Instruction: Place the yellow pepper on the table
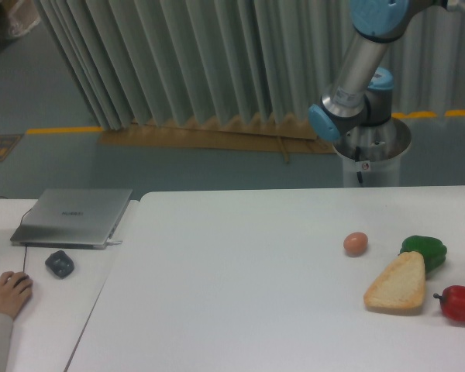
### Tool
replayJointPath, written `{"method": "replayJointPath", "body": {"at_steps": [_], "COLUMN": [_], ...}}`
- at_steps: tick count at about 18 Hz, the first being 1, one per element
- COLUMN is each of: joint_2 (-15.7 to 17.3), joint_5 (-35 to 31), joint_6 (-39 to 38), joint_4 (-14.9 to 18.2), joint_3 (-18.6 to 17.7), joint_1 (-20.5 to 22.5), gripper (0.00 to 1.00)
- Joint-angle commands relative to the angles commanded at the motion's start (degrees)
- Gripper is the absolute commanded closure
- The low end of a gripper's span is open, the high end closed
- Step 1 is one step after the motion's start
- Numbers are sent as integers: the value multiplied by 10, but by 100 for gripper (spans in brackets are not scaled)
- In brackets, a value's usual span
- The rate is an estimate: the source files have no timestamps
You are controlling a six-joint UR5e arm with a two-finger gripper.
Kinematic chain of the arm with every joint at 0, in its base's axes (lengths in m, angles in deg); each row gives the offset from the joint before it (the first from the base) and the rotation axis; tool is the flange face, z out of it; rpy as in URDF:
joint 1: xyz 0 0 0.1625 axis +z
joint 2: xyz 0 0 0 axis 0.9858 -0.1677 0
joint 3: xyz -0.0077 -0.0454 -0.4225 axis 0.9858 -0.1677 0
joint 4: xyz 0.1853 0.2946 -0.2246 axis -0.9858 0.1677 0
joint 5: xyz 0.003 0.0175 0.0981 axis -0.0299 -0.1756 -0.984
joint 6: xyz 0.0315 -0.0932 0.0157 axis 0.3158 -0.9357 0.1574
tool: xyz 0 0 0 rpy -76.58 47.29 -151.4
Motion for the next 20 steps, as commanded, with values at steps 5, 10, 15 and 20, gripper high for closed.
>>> {"method": "replayJointPath", "body": {"at_steps": [5, 10, 15, 20], "joint_2": [-38, -38, -38, -31], "joint_5": [-4, -59, -60, -58], "joint_6": [3, -21, -21, -25], "joint_4": [-25, -40, -40, -38], "joint_3": [-3, -17, -21, -25], "joint_1": [0, -8, -4, -3], "gripper": [0, 0, 37, 55]}}
